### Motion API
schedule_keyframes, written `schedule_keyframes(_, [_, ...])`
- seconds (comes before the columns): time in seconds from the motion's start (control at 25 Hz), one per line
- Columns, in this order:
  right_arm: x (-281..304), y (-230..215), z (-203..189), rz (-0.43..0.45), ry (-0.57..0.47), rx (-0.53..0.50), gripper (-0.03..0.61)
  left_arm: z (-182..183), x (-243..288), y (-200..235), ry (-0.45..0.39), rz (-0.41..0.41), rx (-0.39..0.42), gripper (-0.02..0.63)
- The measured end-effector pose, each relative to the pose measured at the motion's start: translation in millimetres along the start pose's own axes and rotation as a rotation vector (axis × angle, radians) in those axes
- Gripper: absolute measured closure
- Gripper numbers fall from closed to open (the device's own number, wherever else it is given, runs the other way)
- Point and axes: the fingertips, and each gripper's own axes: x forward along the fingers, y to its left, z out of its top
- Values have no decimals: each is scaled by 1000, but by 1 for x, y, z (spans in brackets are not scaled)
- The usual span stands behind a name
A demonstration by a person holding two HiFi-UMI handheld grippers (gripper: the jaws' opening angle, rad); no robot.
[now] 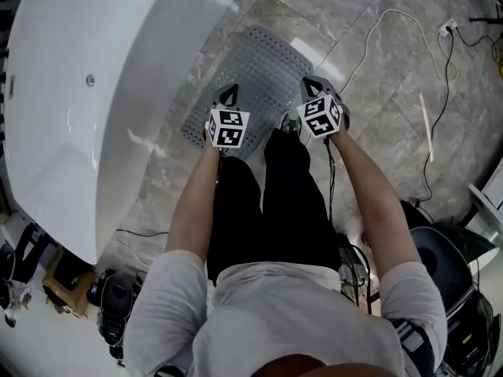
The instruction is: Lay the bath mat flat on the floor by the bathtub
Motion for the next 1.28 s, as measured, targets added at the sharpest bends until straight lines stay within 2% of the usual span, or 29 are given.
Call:
schedule_keyframes(0.16, [-84,12,53,40,-54,62,571,15,-97,-14,36,26,-81,601])
schedule_keyframes(0.24, [-128,10,72,25,-89,124,571,27,-136,-20,39,42,-142,601])
schedule_keyframes(0.32, [-169,6,88,-10,-120,205,571,49,-167,-23,4,43,-211,601])
schedule_keyframes(0.4, [-204,14,107,-29,-153,247,571,72,-197,-24,-44,41,-235,601])
schedule_keyframes(0.64, [-312,80,144,-23,-262,280,571,108,-300,-50,-149,12,-144,601])
schedule_keyframes(0.72, [-344,94,163,-68,-305,238,571,125,-342,-43,-219,38,-129,601])
schedule_keyframes(0.8, [-368,102,186,-131,-350,162,571,146,-378,-35,-306,69,-148,601])
schedule_keyframes(0.88, [-398,120,193,-170,-375,124,571,143,-413,-45,-346,74,-181,601])
schedule_keyframes(0.96, [-432,141,198,-193,-414,149,571,133,-443,-62,-364,45,-202,601])
schedule_keyframes(1.12, [-504,173,214,-233,-499,170,571,126,-502,-92,-393,-20,-144,601])
schedule_keyframes(1.28, [-556,176,228,-289,-564,140,571,144,-546,-94,-455,0,-129,601])
